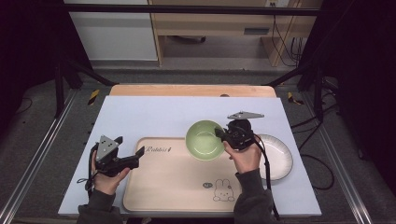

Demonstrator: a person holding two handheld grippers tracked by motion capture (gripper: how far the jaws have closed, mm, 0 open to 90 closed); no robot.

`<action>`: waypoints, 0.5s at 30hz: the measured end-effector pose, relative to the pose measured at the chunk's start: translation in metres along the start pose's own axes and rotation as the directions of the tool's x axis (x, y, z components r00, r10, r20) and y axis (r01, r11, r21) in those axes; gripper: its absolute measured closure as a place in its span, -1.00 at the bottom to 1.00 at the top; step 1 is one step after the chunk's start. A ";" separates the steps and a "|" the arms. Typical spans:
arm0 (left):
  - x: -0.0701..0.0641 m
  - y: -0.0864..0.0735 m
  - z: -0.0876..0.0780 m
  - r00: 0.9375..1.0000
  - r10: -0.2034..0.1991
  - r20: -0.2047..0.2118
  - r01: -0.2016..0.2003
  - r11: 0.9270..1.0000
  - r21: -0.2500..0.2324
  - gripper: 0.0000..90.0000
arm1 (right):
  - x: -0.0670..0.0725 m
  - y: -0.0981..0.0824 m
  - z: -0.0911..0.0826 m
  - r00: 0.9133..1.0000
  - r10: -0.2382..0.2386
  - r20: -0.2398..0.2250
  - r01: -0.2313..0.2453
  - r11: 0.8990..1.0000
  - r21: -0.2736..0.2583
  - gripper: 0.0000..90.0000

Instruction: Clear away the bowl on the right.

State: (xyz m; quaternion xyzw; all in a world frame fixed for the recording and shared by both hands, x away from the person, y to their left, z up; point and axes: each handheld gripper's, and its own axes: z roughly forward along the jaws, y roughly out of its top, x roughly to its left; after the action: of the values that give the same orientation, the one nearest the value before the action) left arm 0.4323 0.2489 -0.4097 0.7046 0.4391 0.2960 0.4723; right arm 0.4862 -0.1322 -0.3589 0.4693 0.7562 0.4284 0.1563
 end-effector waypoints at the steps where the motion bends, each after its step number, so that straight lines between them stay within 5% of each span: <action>1: 0.000 0.000 0.000 1.000 -0.001 0.001 0.001 1.000 -0.001 -0.74 | 0.001 0.000 0.002 1.000 0.003 -0.003 -0.003 1.000 0.003 0.85; 15: 0.000 0.001 -0.001 1.000 0.000 0.000 0.000 1.000 -0.006 -0.74 | 0.010 -0.003 0.029 1.000 -0.003 -0.026 0.004 0.999 0.046 0.85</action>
State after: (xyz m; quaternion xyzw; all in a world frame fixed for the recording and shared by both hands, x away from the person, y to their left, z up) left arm 0.4316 0.2494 -0.4085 0.7033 0.4381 0.2972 0.4744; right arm 0.4982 -0.1101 -0.3764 0.4657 0.7688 0.4165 0.1364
